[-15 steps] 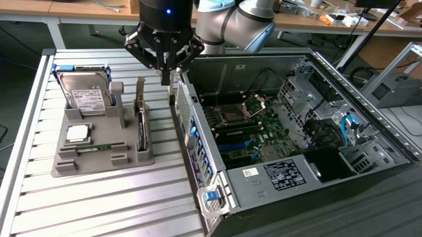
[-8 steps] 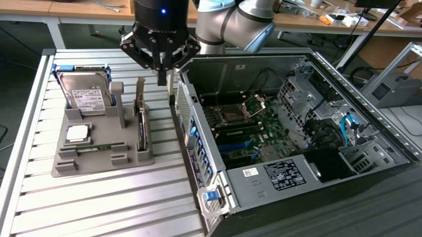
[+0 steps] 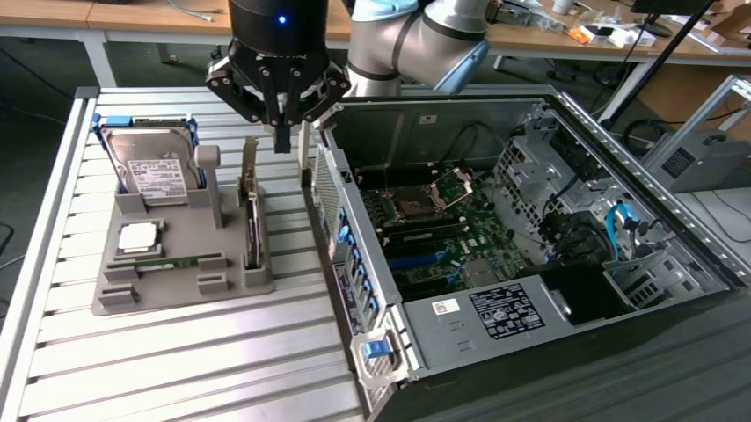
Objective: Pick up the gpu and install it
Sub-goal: 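Reach for the gpu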
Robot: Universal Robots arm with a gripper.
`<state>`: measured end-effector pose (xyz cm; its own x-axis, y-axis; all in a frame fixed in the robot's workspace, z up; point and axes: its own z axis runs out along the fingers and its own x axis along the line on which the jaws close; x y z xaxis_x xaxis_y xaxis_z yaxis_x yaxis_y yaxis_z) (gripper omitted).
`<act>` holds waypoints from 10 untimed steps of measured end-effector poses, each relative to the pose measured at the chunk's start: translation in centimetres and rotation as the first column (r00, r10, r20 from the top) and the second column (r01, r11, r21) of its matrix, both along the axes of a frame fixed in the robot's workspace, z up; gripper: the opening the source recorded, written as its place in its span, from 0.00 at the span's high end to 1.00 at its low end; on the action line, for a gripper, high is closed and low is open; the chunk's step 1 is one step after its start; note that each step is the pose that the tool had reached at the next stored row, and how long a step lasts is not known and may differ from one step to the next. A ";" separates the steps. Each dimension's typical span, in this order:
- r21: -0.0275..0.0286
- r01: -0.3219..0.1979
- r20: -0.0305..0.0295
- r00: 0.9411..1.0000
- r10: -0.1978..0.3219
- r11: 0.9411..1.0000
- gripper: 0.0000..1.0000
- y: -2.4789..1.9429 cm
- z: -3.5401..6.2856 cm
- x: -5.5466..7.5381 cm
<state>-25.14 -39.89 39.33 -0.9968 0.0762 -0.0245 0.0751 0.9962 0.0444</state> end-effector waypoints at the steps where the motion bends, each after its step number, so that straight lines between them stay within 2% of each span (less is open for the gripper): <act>1: 0.000 0.000 0.000 1.000 0.000 1.000 0.89 0.00 0.00 0.0; 10: 0.000 0.000 0.000 1.000 0.000 1.000 0.89 0.00 0.00 -0.3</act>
